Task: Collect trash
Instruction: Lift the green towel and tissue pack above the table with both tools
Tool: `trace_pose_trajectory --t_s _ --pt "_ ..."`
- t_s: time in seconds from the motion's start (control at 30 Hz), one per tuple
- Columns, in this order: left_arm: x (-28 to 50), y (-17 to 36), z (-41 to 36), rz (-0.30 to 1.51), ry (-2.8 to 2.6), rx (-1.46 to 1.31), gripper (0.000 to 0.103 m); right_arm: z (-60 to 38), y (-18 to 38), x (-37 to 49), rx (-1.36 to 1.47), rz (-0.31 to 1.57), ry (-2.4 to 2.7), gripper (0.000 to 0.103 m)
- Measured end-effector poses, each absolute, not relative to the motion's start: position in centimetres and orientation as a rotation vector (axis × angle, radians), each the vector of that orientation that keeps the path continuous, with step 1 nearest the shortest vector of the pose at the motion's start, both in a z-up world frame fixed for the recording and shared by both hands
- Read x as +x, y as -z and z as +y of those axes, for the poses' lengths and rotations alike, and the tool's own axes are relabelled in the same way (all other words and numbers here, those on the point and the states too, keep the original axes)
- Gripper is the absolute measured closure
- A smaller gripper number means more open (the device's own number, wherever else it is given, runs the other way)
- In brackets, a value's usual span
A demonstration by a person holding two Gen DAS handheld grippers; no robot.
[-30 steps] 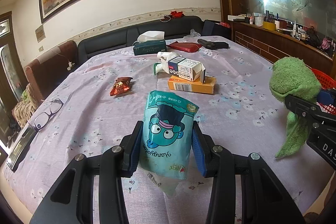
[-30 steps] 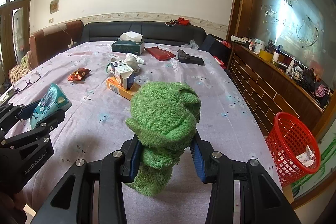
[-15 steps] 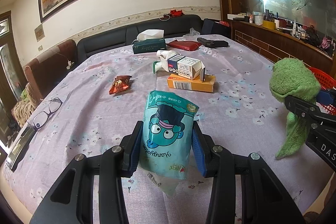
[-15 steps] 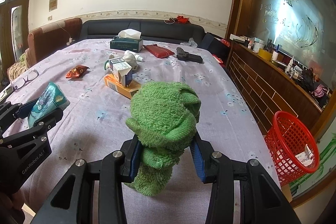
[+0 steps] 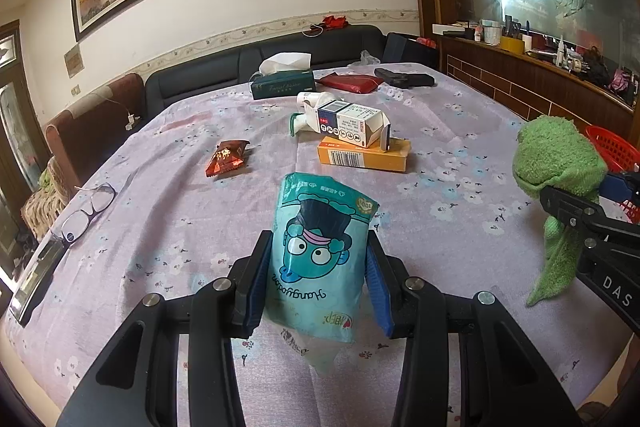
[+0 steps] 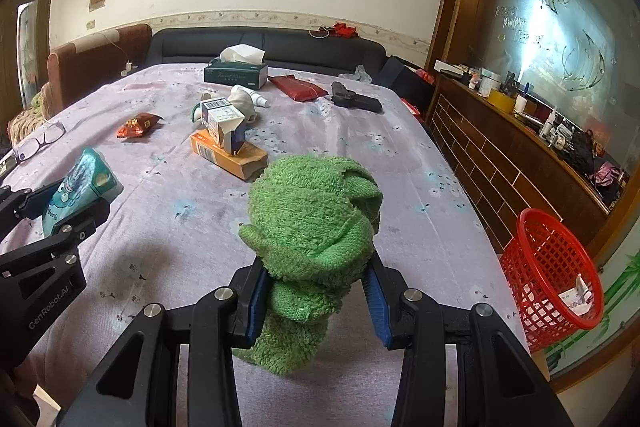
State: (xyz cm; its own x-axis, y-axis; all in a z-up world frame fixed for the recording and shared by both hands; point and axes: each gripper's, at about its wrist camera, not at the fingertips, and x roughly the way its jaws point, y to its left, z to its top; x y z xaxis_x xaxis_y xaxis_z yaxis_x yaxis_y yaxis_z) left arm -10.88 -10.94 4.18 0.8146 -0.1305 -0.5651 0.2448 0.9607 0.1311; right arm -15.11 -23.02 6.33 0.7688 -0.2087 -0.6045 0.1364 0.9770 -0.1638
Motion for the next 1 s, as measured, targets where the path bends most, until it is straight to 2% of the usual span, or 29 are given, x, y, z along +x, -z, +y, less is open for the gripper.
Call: trace_pose_trajectory --t_s 0.63,1.0 --pt "-10.7 -4.0 -10.9 0.592 0.206 0.198 0.061 -22.6 -6.1 -14.9 -0.124 0.682 0.186 0.057" --pt "-11.0 -4.3 -11.7 0.591 0.230 0.201 0.061 -24.5 -8.2 -15.6 -0.057 0.639 0.173 0.057"
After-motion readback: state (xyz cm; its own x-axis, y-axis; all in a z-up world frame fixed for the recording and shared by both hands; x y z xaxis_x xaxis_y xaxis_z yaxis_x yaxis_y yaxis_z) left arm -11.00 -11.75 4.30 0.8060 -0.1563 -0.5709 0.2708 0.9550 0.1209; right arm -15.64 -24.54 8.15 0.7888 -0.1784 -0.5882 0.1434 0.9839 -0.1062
